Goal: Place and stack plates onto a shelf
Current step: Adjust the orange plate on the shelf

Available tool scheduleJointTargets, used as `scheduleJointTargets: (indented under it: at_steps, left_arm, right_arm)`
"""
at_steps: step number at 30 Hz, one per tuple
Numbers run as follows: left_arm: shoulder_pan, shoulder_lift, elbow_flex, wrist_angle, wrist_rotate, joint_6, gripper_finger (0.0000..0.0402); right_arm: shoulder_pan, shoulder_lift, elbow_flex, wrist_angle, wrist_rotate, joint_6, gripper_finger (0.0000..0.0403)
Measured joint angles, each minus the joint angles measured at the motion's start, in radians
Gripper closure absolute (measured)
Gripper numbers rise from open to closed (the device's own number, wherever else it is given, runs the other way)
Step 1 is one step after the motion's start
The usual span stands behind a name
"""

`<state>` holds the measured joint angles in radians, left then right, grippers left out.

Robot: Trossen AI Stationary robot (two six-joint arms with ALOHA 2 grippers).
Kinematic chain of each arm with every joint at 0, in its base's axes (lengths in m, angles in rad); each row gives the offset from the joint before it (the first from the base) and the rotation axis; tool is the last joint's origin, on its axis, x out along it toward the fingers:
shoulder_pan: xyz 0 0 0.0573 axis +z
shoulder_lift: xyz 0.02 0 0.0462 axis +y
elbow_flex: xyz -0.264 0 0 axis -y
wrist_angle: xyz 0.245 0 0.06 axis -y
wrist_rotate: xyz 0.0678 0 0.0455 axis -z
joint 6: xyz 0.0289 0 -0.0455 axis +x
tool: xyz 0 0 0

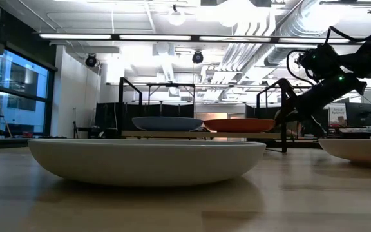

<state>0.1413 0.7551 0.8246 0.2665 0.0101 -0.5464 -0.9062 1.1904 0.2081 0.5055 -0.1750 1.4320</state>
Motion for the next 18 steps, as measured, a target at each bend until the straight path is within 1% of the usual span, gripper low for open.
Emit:
scheduleJointTargets:
  at_steps: [18]
  left_arm:
    - [0.000, 0.000, 0.000, 0.000, -0.007, 0.000, 0.0289]
  right_arm:
    - [0.010, 0.000, 0.000, 0.026, -0.027, -0.005, 0.0403]
